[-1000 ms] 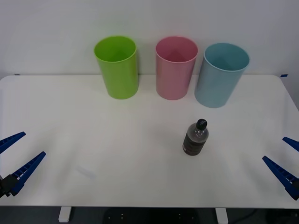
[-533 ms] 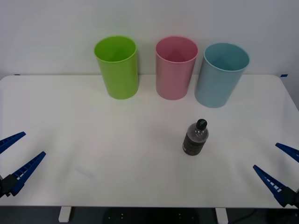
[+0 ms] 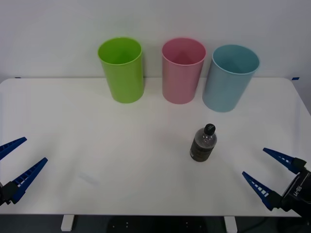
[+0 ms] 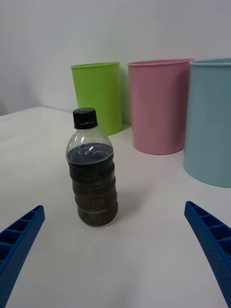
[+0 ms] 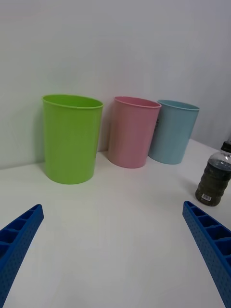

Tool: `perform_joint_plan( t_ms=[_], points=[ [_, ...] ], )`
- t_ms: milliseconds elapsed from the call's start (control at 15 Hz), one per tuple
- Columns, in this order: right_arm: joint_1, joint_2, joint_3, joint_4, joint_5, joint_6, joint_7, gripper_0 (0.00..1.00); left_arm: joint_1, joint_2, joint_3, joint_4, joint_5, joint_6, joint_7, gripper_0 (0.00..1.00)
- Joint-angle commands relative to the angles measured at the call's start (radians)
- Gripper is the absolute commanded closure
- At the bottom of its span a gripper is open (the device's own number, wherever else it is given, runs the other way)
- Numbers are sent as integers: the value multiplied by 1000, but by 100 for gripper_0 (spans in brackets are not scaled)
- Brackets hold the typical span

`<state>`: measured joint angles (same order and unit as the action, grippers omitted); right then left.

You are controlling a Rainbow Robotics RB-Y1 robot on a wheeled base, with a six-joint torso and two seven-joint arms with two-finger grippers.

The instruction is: Grasp the object on the table and drop it into the matching bin: aluminum can to the light blue bin, PET bottle to the pink bin.

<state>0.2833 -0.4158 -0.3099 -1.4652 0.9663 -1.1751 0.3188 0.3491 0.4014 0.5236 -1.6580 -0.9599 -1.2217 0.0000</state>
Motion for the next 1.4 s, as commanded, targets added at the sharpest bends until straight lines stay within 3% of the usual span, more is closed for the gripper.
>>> perform_joint_plan(
  t_ms=[67,933,1400],
  points=[
    [-58,0,46,68,0,6,85,0,0,0,0,0,0,0,0,0],
    [-176,3,222,151,23,132,152,0,0,0,0,0,0,0,0,0],
    [-253,78,227,190,101,186,174,0,0,0,0,0,0,0,0,0]
  ],
)
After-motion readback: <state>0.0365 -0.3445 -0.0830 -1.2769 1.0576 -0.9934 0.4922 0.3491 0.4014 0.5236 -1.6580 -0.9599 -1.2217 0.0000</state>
